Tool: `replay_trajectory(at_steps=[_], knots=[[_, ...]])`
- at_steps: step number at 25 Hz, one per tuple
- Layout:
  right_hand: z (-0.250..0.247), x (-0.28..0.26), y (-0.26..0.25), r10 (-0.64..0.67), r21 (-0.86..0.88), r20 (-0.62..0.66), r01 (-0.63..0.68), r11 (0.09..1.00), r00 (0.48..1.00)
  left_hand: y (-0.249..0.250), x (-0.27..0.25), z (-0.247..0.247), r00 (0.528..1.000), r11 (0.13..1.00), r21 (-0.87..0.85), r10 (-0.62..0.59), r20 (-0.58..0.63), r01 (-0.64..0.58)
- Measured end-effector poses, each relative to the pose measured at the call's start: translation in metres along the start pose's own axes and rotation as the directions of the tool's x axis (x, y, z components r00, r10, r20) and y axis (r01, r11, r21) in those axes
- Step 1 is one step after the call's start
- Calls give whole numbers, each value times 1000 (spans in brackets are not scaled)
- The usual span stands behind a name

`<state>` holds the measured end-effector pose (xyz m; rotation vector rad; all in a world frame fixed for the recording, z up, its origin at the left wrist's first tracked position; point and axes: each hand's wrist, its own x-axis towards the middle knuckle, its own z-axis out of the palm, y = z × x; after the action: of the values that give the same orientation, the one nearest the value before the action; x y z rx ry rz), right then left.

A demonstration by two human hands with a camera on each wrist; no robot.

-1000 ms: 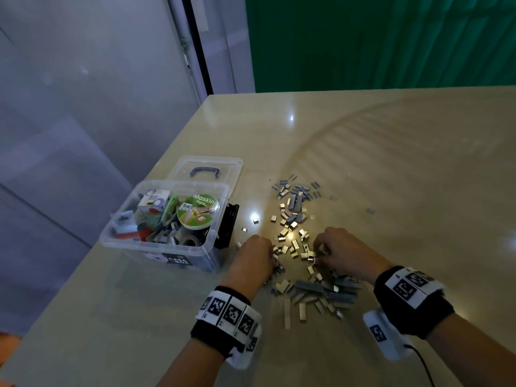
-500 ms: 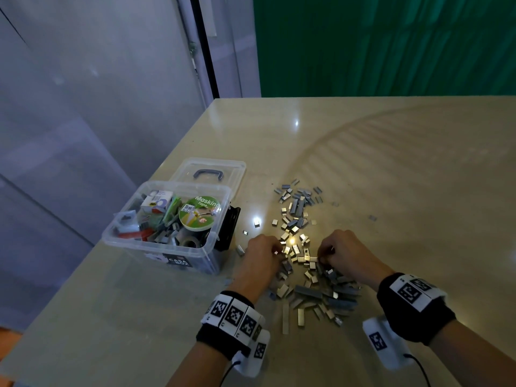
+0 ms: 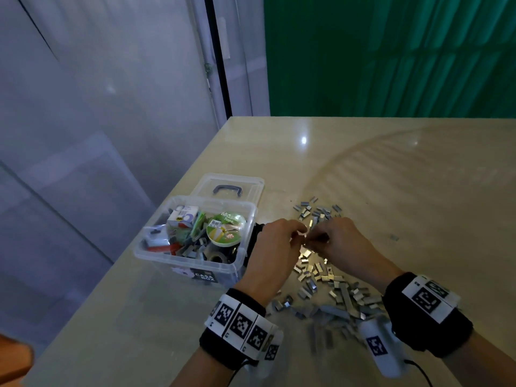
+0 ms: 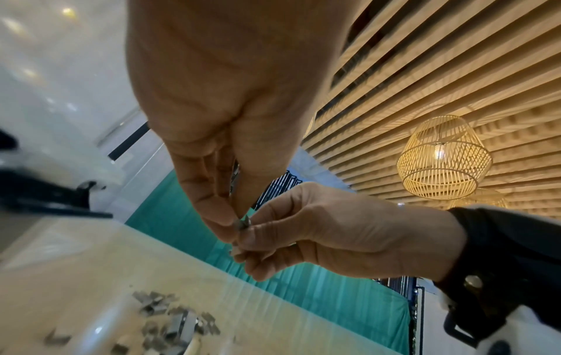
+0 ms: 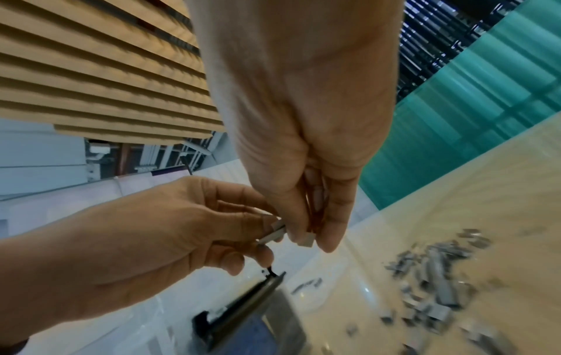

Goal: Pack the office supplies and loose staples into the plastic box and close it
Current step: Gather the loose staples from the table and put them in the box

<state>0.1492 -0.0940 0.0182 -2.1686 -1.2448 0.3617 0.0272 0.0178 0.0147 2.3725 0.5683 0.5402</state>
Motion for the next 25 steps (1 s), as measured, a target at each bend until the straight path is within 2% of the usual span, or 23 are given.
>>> replay_trajectory(at_steps=[3, 7, 11, 13, 18, 25], knots=[[4, 14, -27, -38, -55, -37, 36, 998, 999, -3, 1, -33, 1000, 998, -64, -28, -12, 27], [17, 29, -66, -110, -34, -69, 108, 994, 992, -31, -7, -91, 988, 999, -45, -33, -150, 27], [50, 45, -107, -198, 57, 14, 196, 979, 980, -82, -20, -148, 961, 993, 28, -107, -254, 117], [69, 56, -124, -240, 82, 47, 236, 968, 970, -105, -25, -165, 954, 989, 70, -103, -282, 128], [106, 76, -157, -233, 102, 65, 226, 969, 970, -139, -26, -167, 973, 966, 224, -77, -216, 126], [124, 78, -169, -230, -20, 100, 233, 972, 968, -148, -27, -161, 990, 929, 347, -94, -109, 127]])
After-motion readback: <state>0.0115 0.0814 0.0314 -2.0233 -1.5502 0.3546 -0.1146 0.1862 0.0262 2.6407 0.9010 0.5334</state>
